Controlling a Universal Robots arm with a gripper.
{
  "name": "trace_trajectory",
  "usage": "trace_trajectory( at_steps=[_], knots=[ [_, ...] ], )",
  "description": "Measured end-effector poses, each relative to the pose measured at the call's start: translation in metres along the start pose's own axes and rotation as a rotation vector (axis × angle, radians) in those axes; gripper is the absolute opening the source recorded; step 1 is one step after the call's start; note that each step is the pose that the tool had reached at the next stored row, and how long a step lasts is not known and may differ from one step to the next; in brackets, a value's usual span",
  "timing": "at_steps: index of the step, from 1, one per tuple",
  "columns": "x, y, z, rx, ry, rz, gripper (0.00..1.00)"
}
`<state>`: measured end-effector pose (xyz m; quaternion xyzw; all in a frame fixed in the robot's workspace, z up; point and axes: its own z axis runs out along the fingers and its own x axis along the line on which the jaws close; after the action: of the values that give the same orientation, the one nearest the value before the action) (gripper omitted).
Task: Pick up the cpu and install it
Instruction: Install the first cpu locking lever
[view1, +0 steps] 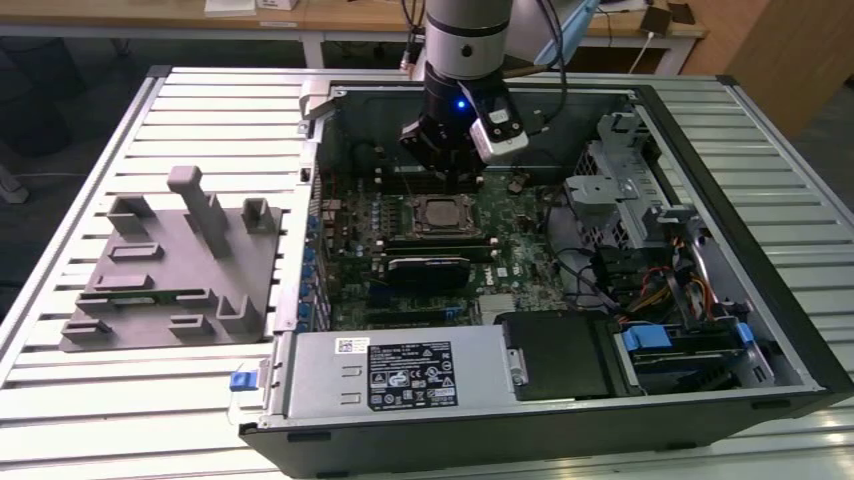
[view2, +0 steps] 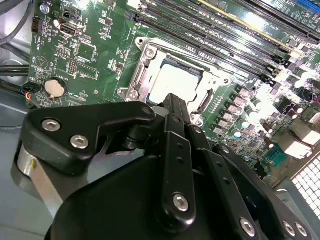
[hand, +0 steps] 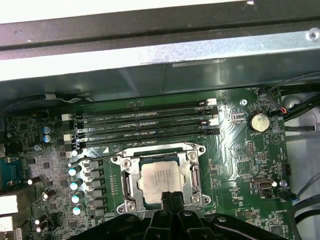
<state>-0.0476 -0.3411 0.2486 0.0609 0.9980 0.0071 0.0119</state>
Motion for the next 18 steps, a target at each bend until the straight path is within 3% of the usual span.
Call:
trace_trajectory(
  at_steps=[5, 8, 18],
  knots=[
    [0.0006, -0.0001, -0.0001, 0.0002, 0.0001, 0.000, 0.11],
    [0.0051, -0.0006, -0.0002, 0.0000, -0.0002, 0.000, 0.11],
    [0.0308, -0.0038, -0.0006, -0.0004, -0.0010, 0.000, 0.11]
  ],
)
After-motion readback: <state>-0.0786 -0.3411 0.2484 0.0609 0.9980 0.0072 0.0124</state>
